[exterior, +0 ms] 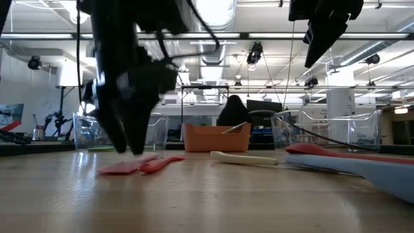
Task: Pick & Place Kitchen Items
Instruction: Put the pink spatula into the left transparent bin
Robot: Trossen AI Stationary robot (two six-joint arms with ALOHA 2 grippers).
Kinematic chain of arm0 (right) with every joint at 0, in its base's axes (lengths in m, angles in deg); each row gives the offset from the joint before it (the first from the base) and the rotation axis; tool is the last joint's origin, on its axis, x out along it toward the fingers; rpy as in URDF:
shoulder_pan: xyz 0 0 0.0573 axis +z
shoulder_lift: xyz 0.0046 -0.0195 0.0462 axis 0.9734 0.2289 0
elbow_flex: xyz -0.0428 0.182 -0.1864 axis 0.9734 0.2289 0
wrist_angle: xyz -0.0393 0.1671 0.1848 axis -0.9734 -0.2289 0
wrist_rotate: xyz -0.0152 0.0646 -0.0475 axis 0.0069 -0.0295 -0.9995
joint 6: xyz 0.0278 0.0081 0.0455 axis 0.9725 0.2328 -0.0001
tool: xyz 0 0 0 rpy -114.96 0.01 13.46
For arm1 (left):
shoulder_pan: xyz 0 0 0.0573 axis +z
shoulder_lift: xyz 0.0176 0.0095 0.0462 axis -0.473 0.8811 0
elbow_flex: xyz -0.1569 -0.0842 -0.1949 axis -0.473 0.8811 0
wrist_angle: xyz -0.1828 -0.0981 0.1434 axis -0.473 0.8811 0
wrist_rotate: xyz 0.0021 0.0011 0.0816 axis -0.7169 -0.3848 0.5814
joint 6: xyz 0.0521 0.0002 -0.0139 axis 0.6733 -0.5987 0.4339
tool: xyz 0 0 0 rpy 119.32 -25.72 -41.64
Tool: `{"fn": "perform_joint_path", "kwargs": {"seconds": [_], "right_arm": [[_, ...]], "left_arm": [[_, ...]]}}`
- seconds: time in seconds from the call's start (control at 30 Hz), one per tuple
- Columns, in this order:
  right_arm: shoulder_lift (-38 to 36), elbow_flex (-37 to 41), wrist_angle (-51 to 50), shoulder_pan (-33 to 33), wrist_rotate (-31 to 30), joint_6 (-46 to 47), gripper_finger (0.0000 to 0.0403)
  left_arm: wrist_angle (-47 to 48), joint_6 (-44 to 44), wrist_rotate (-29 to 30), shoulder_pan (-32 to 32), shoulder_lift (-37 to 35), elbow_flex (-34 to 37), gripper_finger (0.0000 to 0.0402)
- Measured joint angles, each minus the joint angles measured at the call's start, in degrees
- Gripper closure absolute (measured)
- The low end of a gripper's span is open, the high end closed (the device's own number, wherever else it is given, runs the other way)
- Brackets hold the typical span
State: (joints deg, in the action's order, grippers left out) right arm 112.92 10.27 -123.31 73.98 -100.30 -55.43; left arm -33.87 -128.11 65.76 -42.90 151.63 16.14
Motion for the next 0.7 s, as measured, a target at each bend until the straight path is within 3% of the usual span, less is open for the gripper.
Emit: {"fn": "perform_joint_path", "kwargs": {"seconds": [0.33, 0.7], "right_arm": [[0.0, 0.2, -0.1, 0.0, 0.0, 0.0, 0.0369], [0.0, 0.2, -0.3, 0.0, 0.0, 0.2, 0.0369]], "left_arm": [[-1.2, 1.5, -4.6, -2.5, -0.9, -2.2, 0.0126], [-4.2, -0.3, -4.2, -4.5, -0.8, -2.2, 0.0124]]}}
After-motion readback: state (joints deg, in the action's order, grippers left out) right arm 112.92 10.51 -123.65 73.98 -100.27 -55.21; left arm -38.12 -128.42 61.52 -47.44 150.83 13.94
